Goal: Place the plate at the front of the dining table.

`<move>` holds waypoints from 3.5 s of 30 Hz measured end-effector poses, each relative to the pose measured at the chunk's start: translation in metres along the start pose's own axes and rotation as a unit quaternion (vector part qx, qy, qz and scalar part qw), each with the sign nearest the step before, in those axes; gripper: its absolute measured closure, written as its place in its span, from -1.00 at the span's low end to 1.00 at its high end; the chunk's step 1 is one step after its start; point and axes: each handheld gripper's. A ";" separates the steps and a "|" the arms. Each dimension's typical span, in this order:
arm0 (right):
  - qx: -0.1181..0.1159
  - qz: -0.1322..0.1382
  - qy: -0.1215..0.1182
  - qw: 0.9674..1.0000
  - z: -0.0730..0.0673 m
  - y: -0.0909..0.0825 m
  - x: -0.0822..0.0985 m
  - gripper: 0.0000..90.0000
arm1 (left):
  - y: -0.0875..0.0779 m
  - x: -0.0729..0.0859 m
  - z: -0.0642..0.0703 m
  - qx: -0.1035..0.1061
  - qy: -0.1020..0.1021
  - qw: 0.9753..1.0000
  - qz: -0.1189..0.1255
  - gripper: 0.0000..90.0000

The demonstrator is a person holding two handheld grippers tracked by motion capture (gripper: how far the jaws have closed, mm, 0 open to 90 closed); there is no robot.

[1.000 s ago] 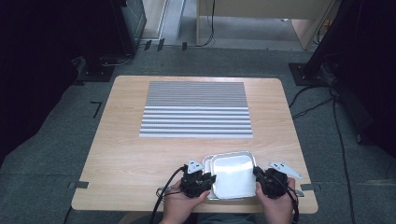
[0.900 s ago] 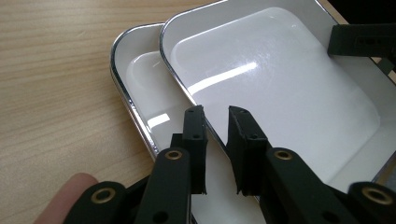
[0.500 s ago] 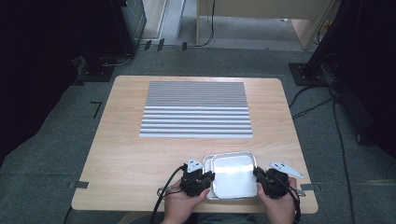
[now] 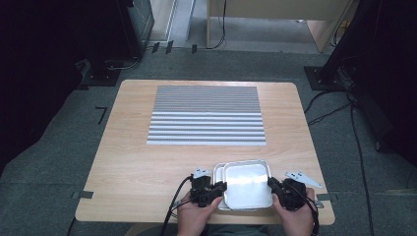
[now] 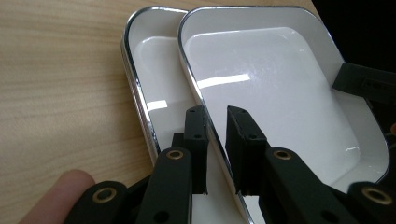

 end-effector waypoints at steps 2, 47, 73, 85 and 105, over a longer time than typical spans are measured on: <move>0.009 -0.001 0.003 1.000 -0.002 -0.001 0.002 0.91 | 0.002 0.004 0.003 -0.003 -0.004 1.000 0.003 0.75; -0.034 0.109 -0.053 0.992 -0.048 -0.010 -0.018 0.99 | -0.045 -0.021 -0.006 -0.035 0.028 0.990 0.132 0.99; -0.077 0.128 -0.073 0.986 -0.078 0.015 -0.064 0.99 | -0.071 -0.061 -0.025 -0.070 0.040 0.980 0.181 0.99; -0.080 0.129 -0.069 0.986 -0.090 0.036 -0.091 0.99 | -0.072 -0.088 -0.037 -0.083 0.043 0.978 0.187 1.00; -0.080 0.109 -0.053 0.989 -0.088 0.080 -0.141 0.99 | -0.048 -0.147 -0.059 -0.100 0.047 0.978 0.179 1.00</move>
Point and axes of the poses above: each handheld gripper's, and its own axes: y roughly forward along the jaws, x roughly out of its underside, z roughly to its right
